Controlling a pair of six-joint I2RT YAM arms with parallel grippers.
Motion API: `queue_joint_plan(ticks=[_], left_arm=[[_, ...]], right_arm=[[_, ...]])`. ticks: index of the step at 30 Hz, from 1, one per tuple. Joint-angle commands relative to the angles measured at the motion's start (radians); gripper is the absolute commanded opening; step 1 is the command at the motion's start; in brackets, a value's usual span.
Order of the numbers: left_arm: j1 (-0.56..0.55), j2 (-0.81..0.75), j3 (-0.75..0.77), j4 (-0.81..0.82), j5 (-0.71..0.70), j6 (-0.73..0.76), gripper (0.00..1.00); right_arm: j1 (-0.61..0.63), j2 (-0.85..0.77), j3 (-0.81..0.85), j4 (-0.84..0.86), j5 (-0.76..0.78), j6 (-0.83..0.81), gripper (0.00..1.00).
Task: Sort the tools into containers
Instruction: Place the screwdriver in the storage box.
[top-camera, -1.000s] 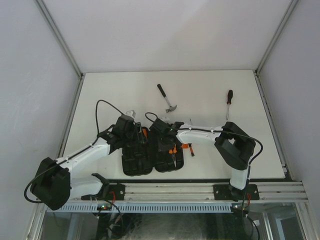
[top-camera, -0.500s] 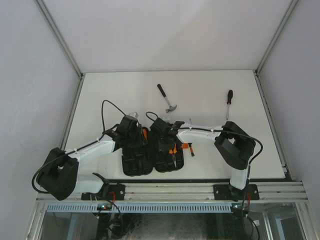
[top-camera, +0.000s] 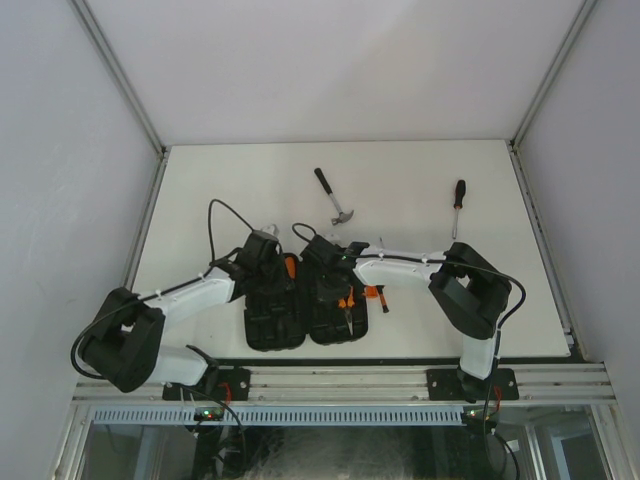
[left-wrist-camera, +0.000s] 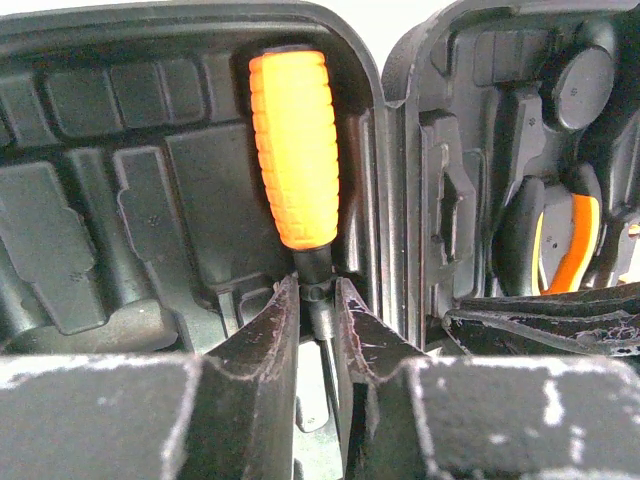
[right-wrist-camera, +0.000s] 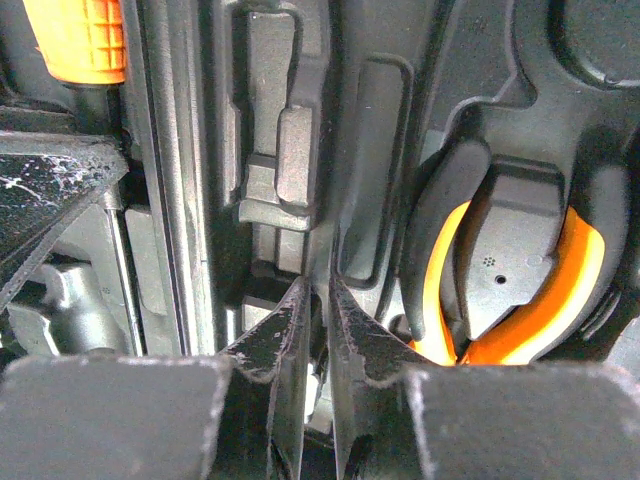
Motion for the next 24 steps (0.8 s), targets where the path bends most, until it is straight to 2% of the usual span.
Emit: queue_joint_plan(ticks=[1, 6, 11, 18, 24], left_arm=[[-0.005, 0.027, 0.017, 0.013, -0.062, 0.012, 0.15], [-0.005, 0.042, 0.043, 0.013, -0.075, 0.012, 0.1], [-0.005, 0.052, 0.064, 0.022, -0.064, 0.019, 0.11], [-0.005, -0.04, 0.039, 0.04, -0.039, 0.06, 0.28], [-0.005, -0.151, 0.038, 0.021, -0.023, 0.078, 0.38]], right_arm=[[-0.001, 0.002, 0.0, -0.009, -0.003, -0.013, 0.11], [-0.001, 0.003, -0.001, -0.013, -0.003, -0.022, 0.1], [0.0, 0.005, 0.0, -0.013, -0.005, -0.027, 0.09], [-0.01, -0.009, 0.001, 0.013, -0.029, -0.033, 0.1], [-0.032, -0.022, 0.003, 0.047, -0.062, -0.028, 0.13]])
